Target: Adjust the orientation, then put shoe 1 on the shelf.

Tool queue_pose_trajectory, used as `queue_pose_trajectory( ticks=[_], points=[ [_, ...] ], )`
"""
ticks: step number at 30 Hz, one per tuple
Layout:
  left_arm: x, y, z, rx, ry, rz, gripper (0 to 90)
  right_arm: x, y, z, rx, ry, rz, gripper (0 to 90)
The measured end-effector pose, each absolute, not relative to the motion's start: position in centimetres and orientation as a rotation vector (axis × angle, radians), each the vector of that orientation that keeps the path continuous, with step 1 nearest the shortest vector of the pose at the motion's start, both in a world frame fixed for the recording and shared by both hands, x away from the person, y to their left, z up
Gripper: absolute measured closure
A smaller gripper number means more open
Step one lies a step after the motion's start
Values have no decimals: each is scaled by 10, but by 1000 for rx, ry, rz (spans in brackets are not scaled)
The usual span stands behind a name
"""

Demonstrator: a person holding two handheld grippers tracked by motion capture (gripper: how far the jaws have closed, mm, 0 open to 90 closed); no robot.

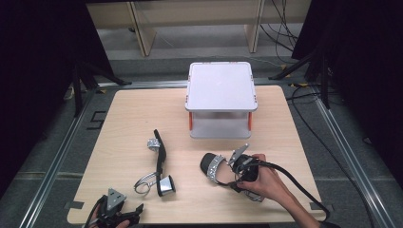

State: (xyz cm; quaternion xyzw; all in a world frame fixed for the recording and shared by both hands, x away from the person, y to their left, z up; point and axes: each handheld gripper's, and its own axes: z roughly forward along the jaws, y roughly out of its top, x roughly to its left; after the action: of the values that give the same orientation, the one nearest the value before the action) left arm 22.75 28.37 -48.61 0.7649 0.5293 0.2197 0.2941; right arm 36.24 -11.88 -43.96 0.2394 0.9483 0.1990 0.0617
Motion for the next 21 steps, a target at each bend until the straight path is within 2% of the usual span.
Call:
queue_pose_trajectory(
  ticks=[10, 19, 21],
  points=[
    [227, 283, -486, 2041, 1409, 589, 159, 358, -118, -451, 682, 2899, 492, 398],
    [227, 284, -486, 2040, 1409, 582, 160, 360, -118, -454, 649, 2934, 457, 394],
    [227, 283, -486, 2039, 1412, 584, 160, 361, -119, -454, 647, 2938, 464, 420]
  ],
)
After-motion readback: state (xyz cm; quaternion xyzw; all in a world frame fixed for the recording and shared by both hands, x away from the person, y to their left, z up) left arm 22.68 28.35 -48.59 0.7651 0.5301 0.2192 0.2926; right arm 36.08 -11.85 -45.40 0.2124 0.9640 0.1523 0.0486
